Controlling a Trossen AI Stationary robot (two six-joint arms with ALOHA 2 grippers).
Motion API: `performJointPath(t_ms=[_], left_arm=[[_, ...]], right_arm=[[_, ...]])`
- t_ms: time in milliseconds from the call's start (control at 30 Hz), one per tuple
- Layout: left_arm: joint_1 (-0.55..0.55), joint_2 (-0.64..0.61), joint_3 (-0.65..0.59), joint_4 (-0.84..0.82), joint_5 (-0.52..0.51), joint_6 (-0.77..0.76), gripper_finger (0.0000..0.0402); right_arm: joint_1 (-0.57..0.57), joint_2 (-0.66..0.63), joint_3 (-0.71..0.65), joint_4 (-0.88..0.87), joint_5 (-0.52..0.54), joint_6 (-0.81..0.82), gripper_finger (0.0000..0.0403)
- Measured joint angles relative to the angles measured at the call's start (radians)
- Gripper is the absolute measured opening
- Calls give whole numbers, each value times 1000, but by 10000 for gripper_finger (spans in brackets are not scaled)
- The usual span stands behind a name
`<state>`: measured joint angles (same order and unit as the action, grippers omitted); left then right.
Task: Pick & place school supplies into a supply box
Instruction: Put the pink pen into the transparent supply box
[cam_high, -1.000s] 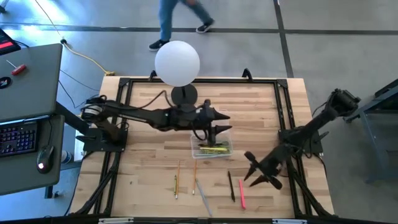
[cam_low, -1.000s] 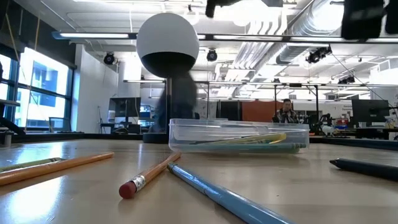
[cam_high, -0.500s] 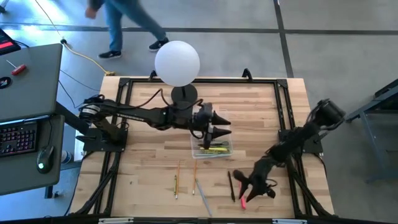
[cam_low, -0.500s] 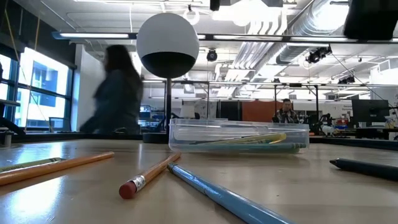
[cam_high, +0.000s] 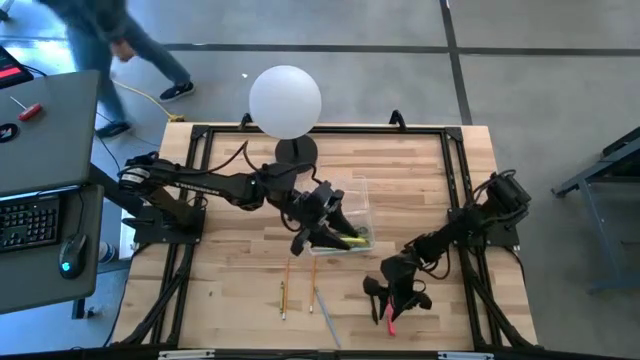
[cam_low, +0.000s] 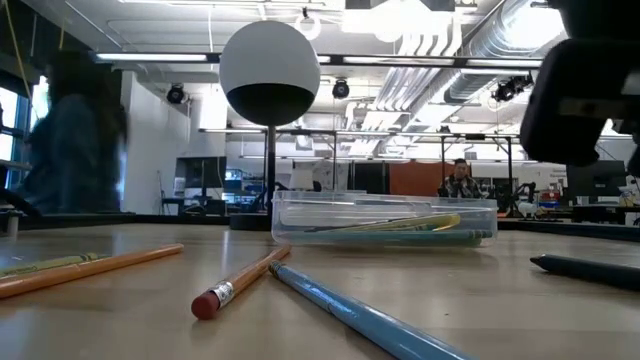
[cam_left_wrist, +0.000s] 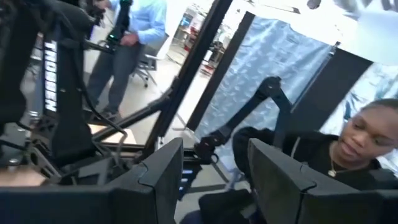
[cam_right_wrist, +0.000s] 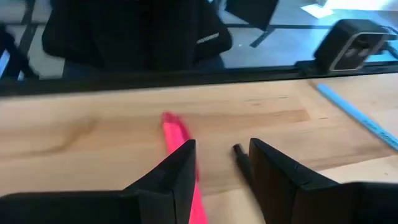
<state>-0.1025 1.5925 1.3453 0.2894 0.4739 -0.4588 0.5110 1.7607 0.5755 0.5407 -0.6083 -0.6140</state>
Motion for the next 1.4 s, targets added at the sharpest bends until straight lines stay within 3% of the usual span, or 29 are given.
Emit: performJointPath(t_ms=[333, 600, 900, 1133, 1400], left_arm=[[-16, 0, 0, -33, 9, -9, 214], [-16, 1, 0, -48, 3, 13, 214], [-16, 1, 0, -114, 3, 8, 214], [-16, 2, 0, -151, 4, 7, 214], [-16, 2, 0, -163, 4, 5, 214]], right_arm=[[-3, 0, 0, -144, 5, -203, 128], [-20, 20, 0, -141, -5, -222, 128], [-76, 174, 2, -31, -166, -145, 128], [-79, 175, 2, -42, -163, -143, 126], [-78, 175, 1, -45, -132, -153, 55]])
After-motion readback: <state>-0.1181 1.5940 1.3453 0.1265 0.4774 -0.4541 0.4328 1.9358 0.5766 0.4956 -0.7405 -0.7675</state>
